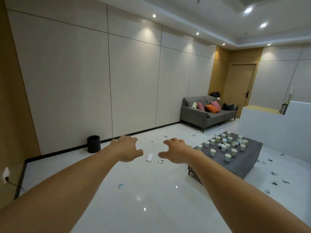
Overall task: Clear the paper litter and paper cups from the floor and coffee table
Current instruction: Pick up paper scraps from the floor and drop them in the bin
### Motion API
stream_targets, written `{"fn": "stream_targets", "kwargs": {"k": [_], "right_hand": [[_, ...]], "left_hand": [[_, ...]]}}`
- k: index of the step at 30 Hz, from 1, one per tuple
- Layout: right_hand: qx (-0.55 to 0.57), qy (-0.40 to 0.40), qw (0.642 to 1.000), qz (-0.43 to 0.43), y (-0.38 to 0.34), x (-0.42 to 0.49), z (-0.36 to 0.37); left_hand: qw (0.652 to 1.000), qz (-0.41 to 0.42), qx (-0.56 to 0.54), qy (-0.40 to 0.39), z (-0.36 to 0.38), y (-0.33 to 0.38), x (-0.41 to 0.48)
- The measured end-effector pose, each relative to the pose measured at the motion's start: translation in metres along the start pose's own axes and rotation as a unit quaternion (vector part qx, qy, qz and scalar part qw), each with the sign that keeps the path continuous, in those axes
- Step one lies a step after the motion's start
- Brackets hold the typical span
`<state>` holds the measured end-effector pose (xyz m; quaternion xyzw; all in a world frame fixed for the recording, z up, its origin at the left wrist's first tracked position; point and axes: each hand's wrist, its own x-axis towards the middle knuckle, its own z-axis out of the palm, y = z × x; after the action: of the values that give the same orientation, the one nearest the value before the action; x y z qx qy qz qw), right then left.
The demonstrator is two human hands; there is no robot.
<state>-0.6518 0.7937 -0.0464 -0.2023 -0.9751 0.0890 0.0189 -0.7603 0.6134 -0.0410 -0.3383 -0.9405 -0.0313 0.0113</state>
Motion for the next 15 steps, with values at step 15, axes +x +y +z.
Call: {"fn": "stream_targets", "kwargs": {"k": [15], "right_hand": [[0.01,-0.02,0.999,-0.034,0.053,0.351,0.021]], "left_hand": [[0.999,-0.033,-0.007,-0.001,0.031,-0.043,0.333]]}}
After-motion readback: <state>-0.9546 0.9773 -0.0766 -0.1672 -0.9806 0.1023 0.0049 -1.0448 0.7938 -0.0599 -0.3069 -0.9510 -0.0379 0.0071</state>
